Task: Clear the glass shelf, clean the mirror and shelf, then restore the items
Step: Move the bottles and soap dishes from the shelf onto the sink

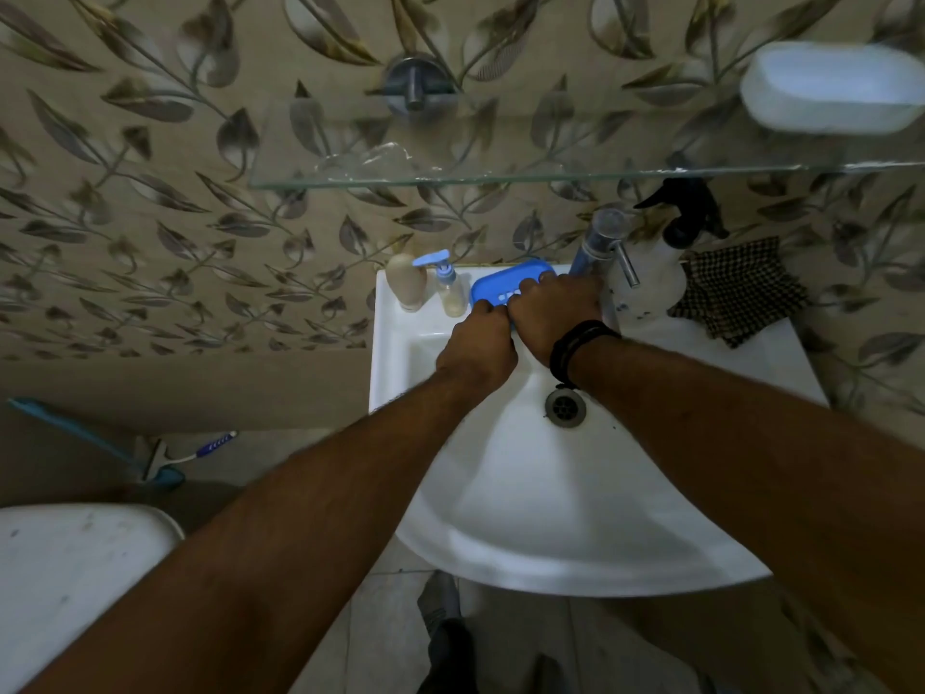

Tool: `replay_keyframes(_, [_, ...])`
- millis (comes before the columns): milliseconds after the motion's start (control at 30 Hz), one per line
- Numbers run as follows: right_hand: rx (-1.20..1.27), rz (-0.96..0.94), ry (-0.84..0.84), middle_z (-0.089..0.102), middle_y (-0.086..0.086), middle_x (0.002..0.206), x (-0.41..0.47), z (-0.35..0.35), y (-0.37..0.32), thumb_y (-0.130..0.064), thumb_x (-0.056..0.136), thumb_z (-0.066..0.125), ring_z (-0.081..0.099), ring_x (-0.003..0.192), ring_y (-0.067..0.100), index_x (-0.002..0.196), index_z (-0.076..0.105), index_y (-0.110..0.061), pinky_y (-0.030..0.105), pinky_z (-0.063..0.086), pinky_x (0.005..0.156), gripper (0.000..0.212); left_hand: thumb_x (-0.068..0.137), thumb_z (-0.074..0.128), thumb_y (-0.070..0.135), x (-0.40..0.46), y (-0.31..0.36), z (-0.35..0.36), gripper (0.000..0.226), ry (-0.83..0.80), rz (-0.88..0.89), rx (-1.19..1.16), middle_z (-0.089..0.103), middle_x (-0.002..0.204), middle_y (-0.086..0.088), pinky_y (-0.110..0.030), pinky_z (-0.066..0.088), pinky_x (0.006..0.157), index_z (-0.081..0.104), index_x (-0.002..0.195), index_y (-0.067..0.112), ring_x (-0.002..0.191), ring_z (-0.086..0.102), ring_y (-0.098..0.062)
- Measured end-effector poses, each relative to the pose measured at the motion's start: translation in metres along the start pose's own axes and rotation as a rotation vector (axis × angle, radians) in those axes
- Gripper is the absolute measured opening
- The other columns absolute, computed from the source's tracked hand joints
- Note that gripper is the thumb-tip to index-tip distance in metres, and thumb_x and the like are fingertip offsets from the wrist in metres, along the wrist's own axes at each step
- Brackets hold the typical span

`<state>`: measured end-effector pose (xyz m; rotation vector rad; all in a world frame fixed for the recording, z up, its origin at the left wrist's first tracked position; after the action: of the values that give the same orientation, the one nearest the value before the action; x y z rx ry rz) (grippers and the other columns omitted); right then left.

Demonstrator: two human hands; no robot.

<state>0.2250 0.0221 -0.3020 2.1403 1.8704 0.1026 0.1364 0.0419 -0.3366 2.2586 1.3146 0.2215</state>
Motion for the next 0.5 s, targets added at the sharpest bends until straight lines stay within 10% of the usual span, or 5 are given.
replay_keyframes(500, [0.082, 0.017, 0.059, 0.051, 0.004, 0.124, -0.032, -0.021, -0.001, -0.025, 0.091, 0.047, 0.044, 0.123, 0.028, 0.120, 0.059, -0.019, 0.044, 0.040, 0.073, 0.033, 0.094, 0.047, 0.015, -0.019, 0.011, -0.015, 0.030, 0.009, -0.011, 0.021, 0.052, 0.122, -0.011, -0.039, 0.049, 0.084, 0.054, 0.123, 0.012, 0.100, 0.061, -0.031])
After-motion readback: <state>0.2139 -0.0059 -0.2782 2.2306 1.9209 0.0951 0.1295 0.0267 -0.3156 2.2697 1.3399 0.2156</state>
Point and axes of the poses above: each hand's wrist, its own x-axis towards the middle knuckle, its own z-axis out of the palm, y = z × x, the point moved 4 cm from there along x, towards the middle knuckle
